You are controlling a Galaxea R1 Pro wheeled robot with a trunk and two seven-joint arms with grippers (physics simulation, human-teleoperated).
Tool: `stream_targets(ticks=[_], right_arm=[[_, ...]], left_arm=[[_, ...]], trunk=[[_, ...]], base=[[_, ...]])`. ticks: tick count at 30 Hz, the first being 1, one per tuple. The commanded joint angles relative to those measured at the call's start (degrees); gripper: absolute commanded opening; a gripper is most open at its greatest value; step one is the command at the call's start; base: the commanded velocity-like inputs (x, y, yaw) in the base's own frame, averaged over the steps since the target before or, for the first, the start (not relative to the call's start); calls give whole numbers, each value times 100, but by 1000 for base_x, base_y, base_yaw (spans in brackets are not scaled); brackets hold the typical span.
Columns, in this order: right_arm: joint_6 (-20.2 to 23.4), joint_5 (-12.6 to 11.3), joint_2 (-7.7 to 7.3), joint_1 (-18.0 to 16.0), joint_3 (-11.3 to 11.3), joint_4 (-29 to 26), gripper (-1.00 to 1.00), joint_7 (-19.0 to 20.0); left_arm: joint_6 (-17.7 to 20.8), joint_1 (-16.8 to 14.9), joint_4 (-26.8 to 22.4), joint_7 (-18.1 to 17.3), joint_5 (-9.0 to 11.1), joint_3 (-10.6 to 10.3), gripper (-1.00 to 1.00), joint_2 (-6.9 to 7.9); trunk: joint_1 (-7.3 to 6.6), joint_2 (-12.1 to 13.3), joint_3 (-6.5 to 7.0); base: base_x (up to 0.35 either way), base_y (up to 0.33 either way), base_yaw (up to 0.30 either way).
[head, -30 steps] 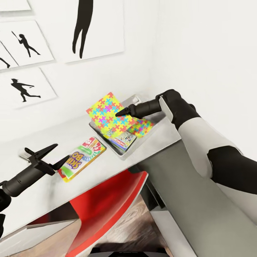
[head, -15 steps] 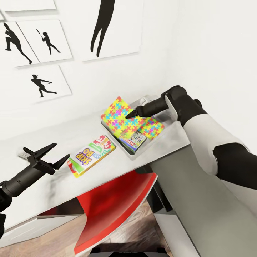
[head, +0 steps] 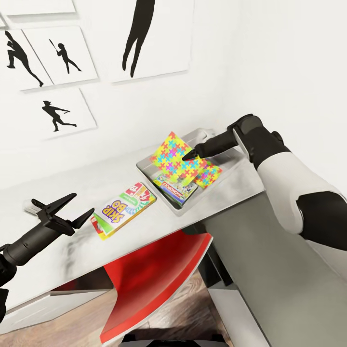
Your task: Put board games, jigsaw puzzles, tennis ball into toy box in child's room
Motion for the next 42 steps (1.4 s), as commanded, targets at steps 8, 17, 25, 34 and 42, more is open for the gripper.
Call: stream_targets(ticks=[8,17,25,34,42], right_arm=[[22,68,-80,-9,-35,0,-100,52],[33,72,-100,-10,-59,4,-100,55],[34,72,-98,-10,-63,4,-100,61],[40,67,-87,-10,-64,5,-100,62],[42,68,-54,-10,-64,5,-100,59]], left_arm=[[17,-4,2,-54,-57,-58,100,-2],[17,-6,3,-231,-57,-144,100,-7],[17,-5,0,-285,-57,-151,100,-8],[17,-4,-1,-385,-54,-151,100,3],[17,-4,-1,-495,-55,-153,100,8]], trunk=[[3,-9,-36],[3,-9,-111],[3,-9,-185],[3,-9,-269],[3,-9,-344]], base=[[0,0,0],[0,0,0],[0,0,0],[0,0,0],[0,0,0]])
